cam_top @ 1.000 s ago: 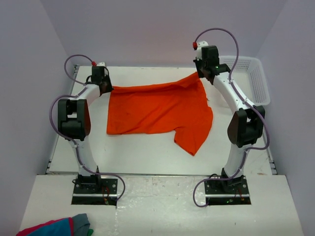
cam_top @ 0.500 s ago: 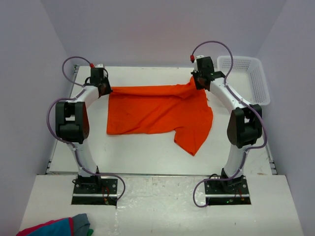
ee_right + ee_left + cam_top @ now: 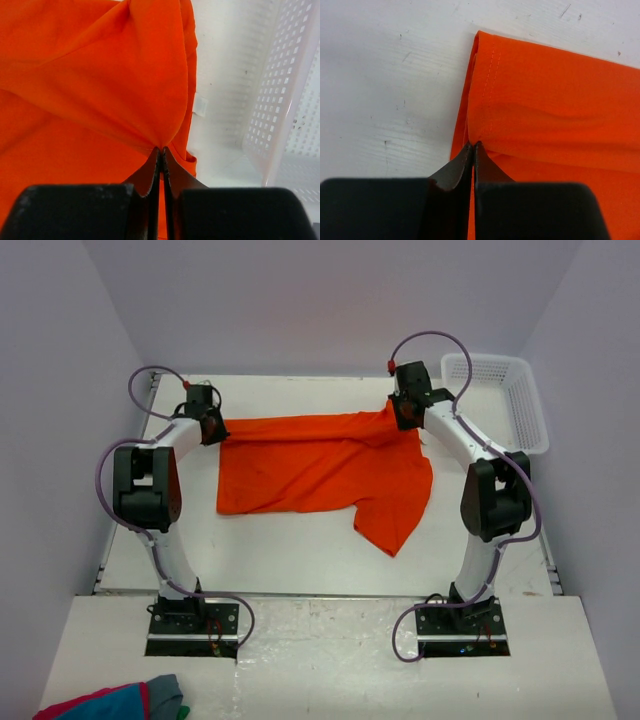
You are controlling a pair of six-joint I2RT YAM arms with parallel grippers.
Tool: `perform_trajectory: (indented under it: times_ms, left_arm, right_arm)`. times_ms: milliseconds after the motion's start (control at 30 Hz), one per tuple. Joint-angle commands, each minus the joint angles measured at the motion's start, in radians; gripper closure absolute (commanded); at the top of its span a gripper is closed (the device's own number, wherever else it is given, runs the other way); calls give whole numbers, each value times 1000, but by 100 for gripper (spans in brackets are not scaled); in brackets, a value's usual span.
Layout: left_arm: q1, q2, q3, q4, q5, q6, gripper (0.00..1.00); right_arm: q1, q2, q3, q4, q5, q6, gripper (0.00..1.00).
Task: Fold and stack the t-shirts
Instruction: Fold the flattened tshirt in 1/3 of the way
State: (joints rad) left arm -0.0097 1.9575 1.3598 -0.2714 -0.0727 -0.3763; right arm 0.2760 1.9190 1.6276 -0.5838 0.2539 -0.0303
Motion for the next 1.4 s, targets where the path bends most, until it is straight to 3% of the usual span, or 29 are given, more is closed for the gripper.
perform_trajectory:
  times_ms: [0,200,300,400,433,467,500,667,733,833,900,933,967,1000,1033,1133,1167,1200,1233,1367]
  left_arm:
    - [-9,-19,-2,-17,-33,-21,100]
    - [-26,-17,-21,-32,-61,-50,98]
    - [-35,-23,-44,-34,-75,-73,87]
    - [-42,-49,-86,-28,-128,-110,61]
    - [-42,-63,-99,-26,-147,-124,49]
    - [-42,-100,-116,-23,-189,-151,44]
    - [-42,-121,-142,-23,-217,-167,40]
    - [-87,-314,-172,-20,-444,-211,36]
    - [-122,-336,-136,-9,-450,-187,38]
    - [-138,-301,-45,9,-354,-150,44]
    - [-139,-209,40,26,-183,-109,53]
    - [-138,-122,74,20,-57,-104,72]
    - [-138,-77,147,8,-12,-96,89]
    - [-139,-36,175,2,35,-96,100]
    - [-139,25,189,21,109,-98,100]
    - [-144,92,206,66,163,-102,100]
    - [-141,102,206,75,183,-105,100]
    - [-138,112,208,84,203,-102,100]
    - [-134,129,209,98,221,-101,100]
    - [-121,162,225,103,231,-96,100]
  right_arm:
    - [3,-38,-17,-30,47,61,100]
    - [6,-12,-61,-45,68,113,100]
    - [12,-21,-101,-28,68,132,100]
    - [17,-23,-130,-21,70,148,96]
    - [20,-25,-138,-16,73,150,89]
    - [22,-34,-152,-7,70,147,80]
    - [23,-41,-155,2,85,150,57]
    - [37,-115,-99,38,102,148,16]
    - [37,-77,-31,6,71,144,10]
    - [37,26,124,-49,56,136,10]
    - [34,70,204,-42,30,107,11]
    - [28,130,239,-45,22,93,19]
    - [22,164,317,-56,19,87,35]
    - [14,191,349,-57,19,87,59]
    - [-3,246,388,-66,-5,87,100]
    - [-33,311,524,-125,-99,83,100]
    - [-38,336,561,-135,-94,78,66]
    - [-46,339,561,-134,-82,70,47]
    - [-52,342,563,-131,-87,54,35]
    - [-92,371,583,-133,-103,47,31]
